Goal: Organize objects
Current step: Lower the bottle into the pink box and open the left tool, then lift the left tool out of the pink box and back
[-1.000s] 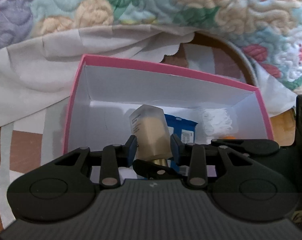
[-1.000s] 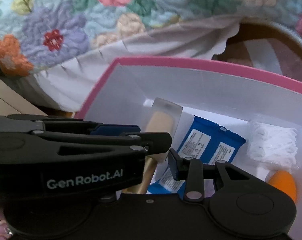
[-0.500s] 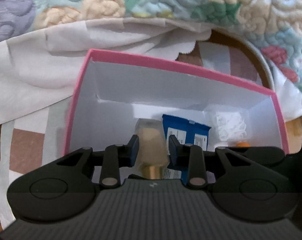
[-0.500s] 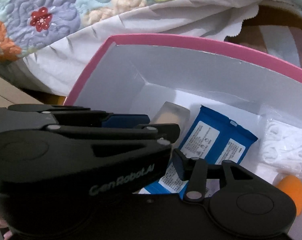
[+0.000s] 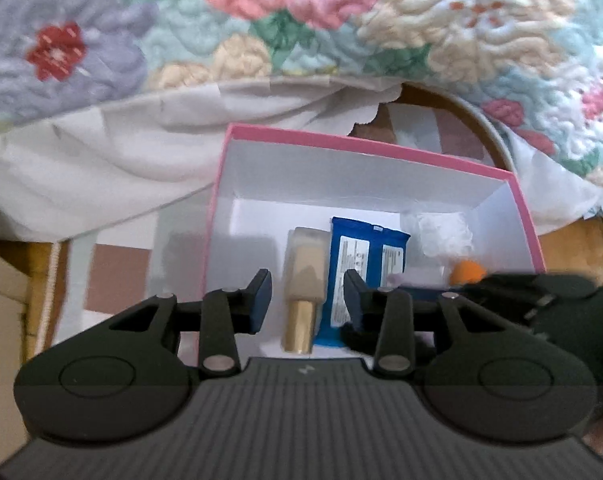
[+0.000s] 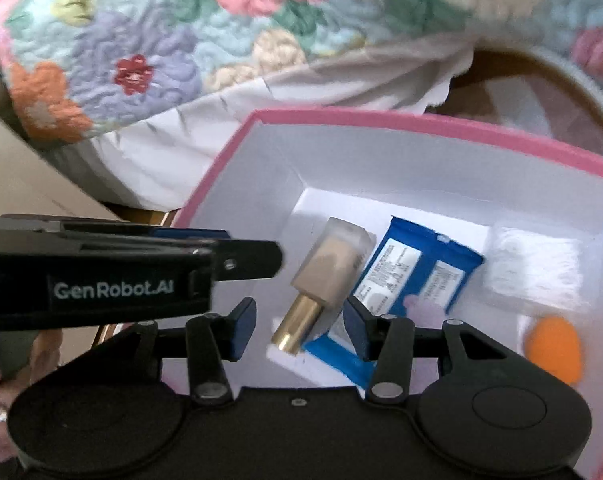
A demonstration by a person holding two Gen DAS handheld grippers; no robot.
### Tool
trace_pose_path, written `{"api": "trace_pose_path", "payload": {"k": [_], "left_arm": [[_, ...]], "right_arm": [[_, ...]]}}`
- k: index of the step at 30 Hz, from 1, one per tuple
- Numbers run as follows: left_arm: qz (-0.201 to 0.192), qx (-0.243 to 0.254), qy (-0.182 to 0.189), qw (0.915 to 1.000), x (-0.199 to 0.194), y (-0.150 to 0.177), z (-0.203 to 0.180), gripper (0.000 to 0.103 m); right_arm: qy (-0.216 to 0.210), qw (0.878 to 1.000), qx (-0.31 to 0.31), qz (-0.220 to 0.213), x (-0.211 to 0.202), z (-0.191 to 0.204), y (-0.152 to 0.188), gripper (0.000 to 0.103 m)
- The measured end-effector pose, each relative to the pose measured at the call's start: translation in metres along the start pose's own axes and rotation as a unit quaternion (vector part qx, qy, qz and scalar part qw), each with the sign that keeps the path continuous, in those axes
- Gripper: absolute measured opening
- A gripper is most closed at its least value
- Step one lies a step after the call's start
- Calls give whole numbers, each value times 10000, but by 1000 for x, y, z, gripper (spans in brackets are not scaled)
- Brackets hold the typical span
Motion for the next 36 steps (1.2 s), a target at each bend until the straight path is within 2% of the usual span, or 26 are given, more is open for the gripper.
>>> {"api": "trace_pose_path", "payload": {"k": [6,9,13,19,21,24,28,36], "left_arm": [[-190,65,102,9997,-56,5,-12,45],[-208,119,144,9996,-85,8,-19,47],[-189,141,332,9992,-117,12,-30,50],[-275,486,260,9981,-160,26,-50,54],[-334,576,244,9975,-172,33,-55,60],[-320,658,322,9968,-186,48,-61,62],[-243,573,385,9973,-197,68,-64,65],[-199,517,415,9976,-211,108,-67,75]], "right_arm": [[413,9961,-678,-384,-64,19,-7,67],[547,9931,-882,-541,-95,28,-4,68],[627,9908,-994,-669,-128,39,-1,72],[747,9877,-1140,-765,-174,48,7,79],[791,9866,-1178,-811,-189,49,14,80],[540,9913,-1015,-646,-209,51,27,87],[58,9961,-828,-288,-226,52,49,87],[235,9922,-1209,-199,-254,60,93,90]]}}
Point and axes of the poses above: each gripper's, at about its wrist camera, not at the fingertips, and x roughly the way its jaws point, z to its left, y to its underside, the point moved 4 cm from there along x, roughly the way its jaws point, and after that the axes turned 7 degrees about y, right-handed, at the moved point
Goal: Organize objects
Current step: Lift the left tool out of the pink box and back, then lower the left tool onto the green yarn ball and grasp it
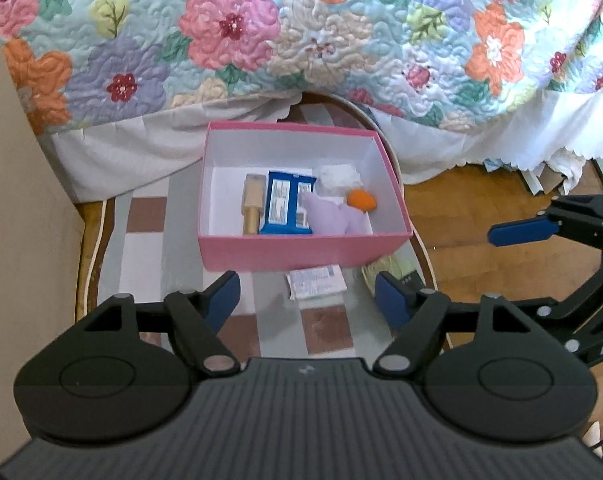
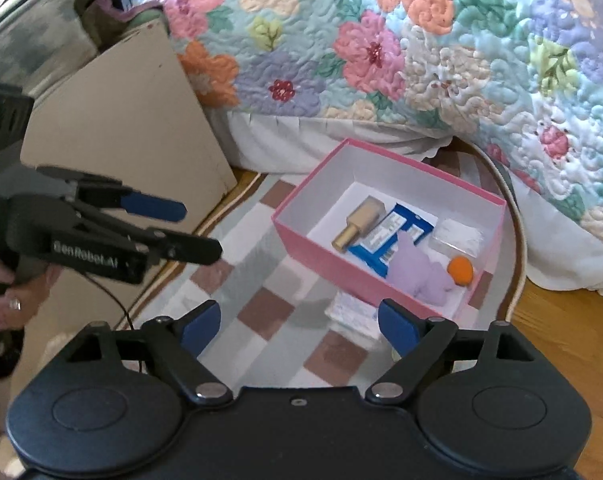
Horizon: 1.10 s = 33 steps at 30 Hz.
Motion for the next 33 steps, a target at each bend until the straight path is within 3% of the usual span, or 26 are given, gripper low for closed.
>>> {"api": "trace_pose_path", "payload": {"k": [10,17,22,27,33], "left_arm": [[312,-102,198,9993,13,45,-13,85],[368,-219,206,9989,30,58,-15,91],[217,-44,125,9997,52,67,-21,91],[223,-225,208,9993,86,72,-26,91],[364,-240,377,9983,136,73,-37,91]], "right_arm": [[166,9990,-332,269,-2,1,47,92],[293,9974,-567,329,2,0,65,92],[471,9962,-737,52,14,-7,77,92],[907,9919,-882,-137,46,-25,95,92],[971,9899,-924,-461,77,-43,114,92]]}}
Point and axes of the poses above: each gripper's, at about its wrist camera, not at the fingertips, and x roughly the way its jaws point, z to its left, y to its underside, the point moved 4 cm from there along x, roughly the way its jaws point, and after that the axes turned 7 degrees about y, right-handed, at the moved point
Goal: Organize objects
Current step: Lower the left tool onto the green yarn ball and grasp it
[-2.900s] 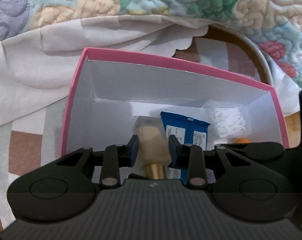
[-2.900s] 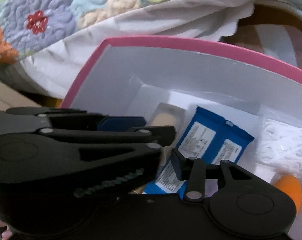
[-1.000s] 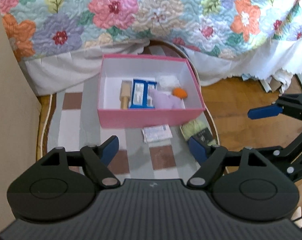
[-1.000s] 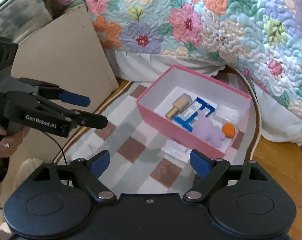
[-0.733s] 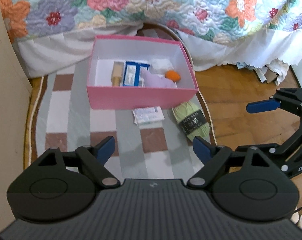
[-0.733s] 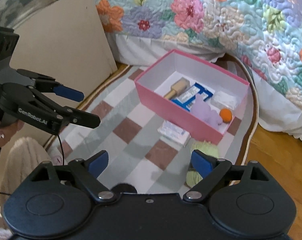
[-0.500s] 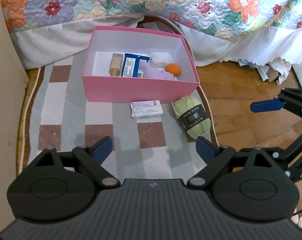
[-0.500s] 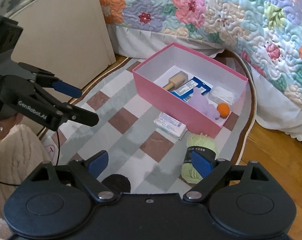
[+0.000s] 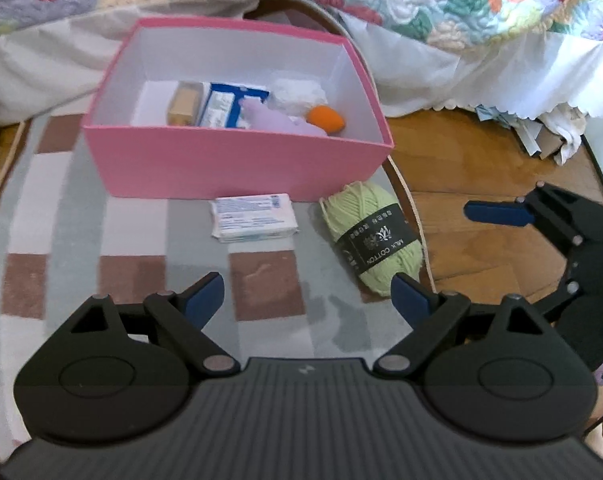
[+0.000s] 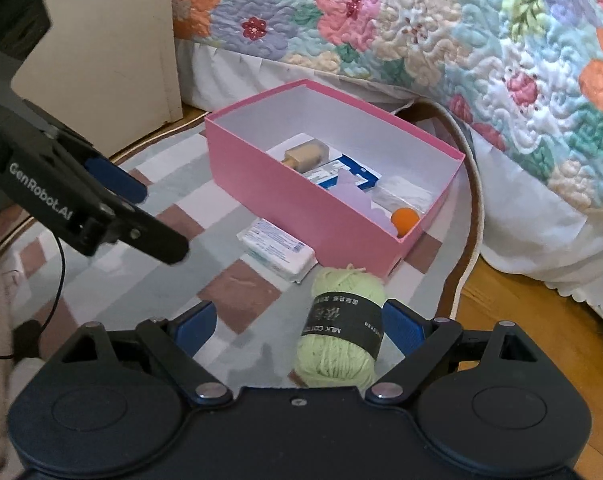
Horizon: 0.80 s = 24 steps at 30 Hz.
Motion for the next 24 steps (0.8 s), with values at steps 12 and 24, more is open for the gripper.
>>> {"api": "trace_pose_path", "payload": {"k": [12,24], "left_arm": [[636,-516,287,9962,94,-3,-11,88],[12,-992,1103,9889,125,-2,-3,83]], "right_arm": [[73,9999,57,137,67,-17,43,92],[-904,9874,1232,408,104,-45,66,89]]}}
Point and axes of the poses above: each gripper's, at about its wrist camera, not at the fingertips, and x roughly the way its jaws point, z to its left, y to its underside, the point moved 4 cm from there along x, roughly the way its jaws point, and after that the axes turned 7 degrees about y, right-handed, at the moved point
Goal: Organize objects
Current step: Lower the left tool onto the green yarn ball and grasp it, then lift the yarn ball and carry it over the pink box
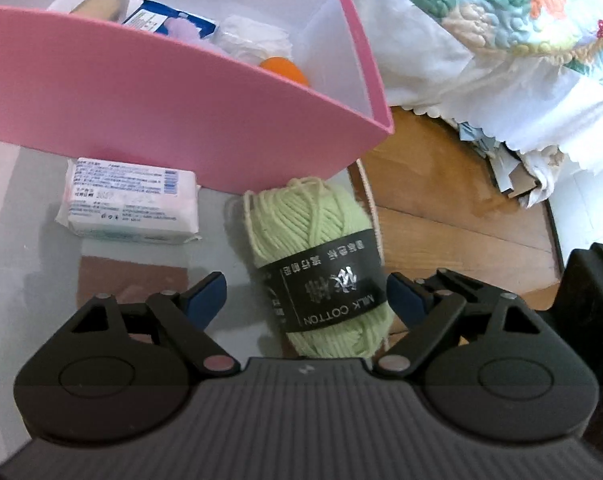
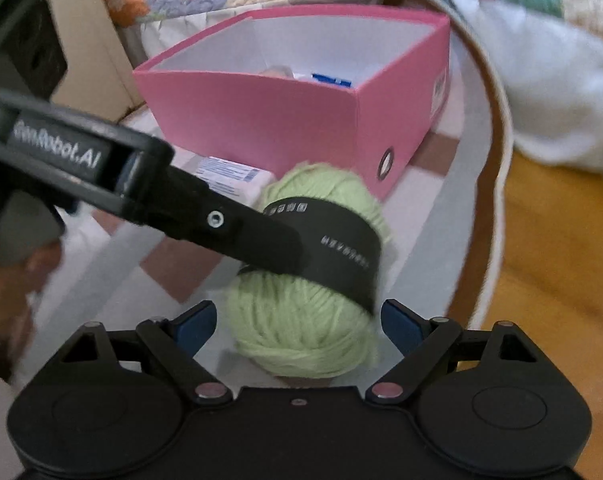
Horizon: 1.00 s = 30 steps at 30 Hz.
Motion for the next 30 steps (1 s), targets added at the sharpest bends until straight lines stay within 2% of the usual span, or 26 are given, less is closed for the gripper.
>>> {"api": "trace_pose_path", "payload": {"k": [1,2,3,4,8,13,17,20,23,26,30], "left_arm": [[-3,-13,29,10000,0,1,1,82],[-14,-56,85,9999,0,1,2,72],[-2,-87,234,9997,-1,2,2,57],[7,-79,415,9991,-2,2,1,54],[-24,388,250,9989,-13,10,-8,53],[173,38,16,9998,-37,26,1,53],[279,-161,-218,9992,-50,40,12,53],[382,-408,-156,9983,-51,51,22,55],[303,-129,-97,9994,-48,57,23,55],[246,98,-129,9996,-50,60,14,50],[380,249,-265,9986,-57,66,3,49]], "right_arm": [[-40,9999,145,23,1,-1,0,88],[-51,9997,227,18,1,-1,1,84],[-40,9995,314,11,0,0,1,76],[-20,9993,378,-1,-2,1,1,74],[-100,9987,494,-101,-13,12,5,67],[-189,9983,558,45,-18,37,11,67],[-460,9936,954,397,-16,54,16,67],[-359,9943,873,491,-10,68,24,67],[-297,9928,1019,548,-5,69,29,70],[-485,9867,1422,614,-4,57,35,70],[-583,9820,1651,711,-6,60,37,69]]}}
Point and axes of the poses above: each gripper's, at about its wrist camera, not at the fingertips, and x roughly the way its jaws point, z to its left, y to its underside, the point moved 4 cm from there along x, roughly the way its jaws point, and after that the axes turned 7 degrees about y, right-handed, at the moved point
